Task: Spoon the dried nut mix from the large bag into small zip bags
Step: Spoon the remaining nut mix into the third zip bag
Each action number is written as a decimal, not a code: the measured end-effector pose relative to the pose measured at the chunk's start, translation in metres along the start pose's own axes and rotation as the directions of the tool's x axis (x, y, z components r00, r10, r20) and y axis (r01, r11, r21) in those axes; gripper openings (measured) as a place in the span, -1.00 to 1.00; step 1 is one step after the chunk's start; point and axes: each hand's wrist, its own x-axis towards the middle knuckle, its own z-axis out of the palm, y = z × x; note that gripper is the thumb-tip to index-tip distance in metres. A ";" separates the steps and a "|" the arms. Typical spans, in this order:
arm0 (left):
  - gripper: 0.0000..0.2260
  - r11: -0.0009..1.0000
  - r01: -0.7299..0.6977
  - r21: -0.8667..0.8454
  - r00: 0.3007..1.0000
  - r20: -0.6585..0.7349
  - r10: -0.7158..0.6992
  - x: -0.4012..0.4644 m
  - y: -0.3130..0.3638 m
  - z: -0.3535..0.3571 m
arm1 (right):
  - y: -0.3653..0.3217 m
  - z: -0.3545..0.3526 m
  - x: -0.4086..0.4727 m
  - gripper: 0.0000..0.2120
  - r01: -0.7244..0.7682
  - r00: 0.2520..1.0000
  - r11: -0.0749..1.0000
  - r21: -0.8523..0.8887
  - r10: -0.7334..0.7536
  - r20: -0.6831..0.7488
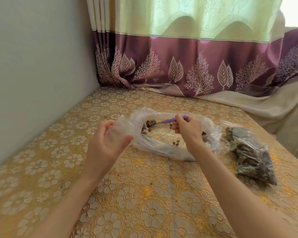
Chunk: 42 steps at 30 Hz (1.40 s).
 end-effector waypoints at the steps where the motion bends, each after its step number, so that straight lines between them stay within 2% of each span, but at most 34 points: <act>1: -0.58 1.000 0.002 -0.001 1.000 0.000 -0.002 0.000 -0.001 0.000 | 0.001 0.002 -0.001 -0.70 -0.005 1.000 1.000 0.018 0.005 0.007; 4: -0.59 1.000 0.003 -0.006 1.000 -0.007 -0.003 0.001 0.000 0.001 | 0.003 0.003 -0.002 -0.67 -0.065 0.996 0.993 0.097 0.059 0.067; 6: -0.60 1.000 -0.003 -0.010 1.000 -0.004 0.003 0.001 0.000 0.002 | 0.003 0.002 -0.001 -0.68 -0.160 0.984 0.970 0.185 0.142 0.109; 10: -0.40 1.000 -0.009 0.010 1.000 0.012 0.008 0.002 -0.001 0.002 | 0.002 0.000 0.000 -0.73 -0.336 0.941 0.848 0.409 0.315 0.119; 18: -0.48 0.999 -0.003 0.038 1.000 0.015 0.003 0.002 -0.006 0.003 | -0.002 -0.012 -0.002 -0.71 -0.381 0.924 0.807 0.452 0.355 0.146; 24: -0.37 0.999 0.002 0.038 1.000 0.020 -0.003 0.002 -0.003 0.004 | -0.008 -0.030 -0.006 -0.78 -0.350 0.926 0.791 0.502 0.372 0.058; 29: -0.36 0.996 0.011 0.090 0.999 0.029 -0.014 0.003 -0.006 0.005 | -0.021 -0.037 -0.013 -0.78 -0.266 0.961 0.802 0.535 0.263 0.083; 34: -0.25 0.992 0.124 -0.008 0.992 -0.005 -0.124 0.005 -0.009 0.003 | -0.047 -0.036 -0.024 -0.72 -0.202 0.975 0.801 0.563 0.109 0.195; 37: -0.18 0.981 0.178 -0.076 0.983 -0.035 -0.181 0.007 -0.010 0.001 | -0.059 -0.030 -0.035 -0.74 -0.149 0.954 0.848 0.509 -0.012 0.300; 42: -0.14 0.977 0.195 -0.088 0.978 -0.058 -0.200 0.008 -0.007 -0.001 | -0.065 -0.019 -0.051 -0.82 0.069 0.875 0.924 0.377 -0.238 0.423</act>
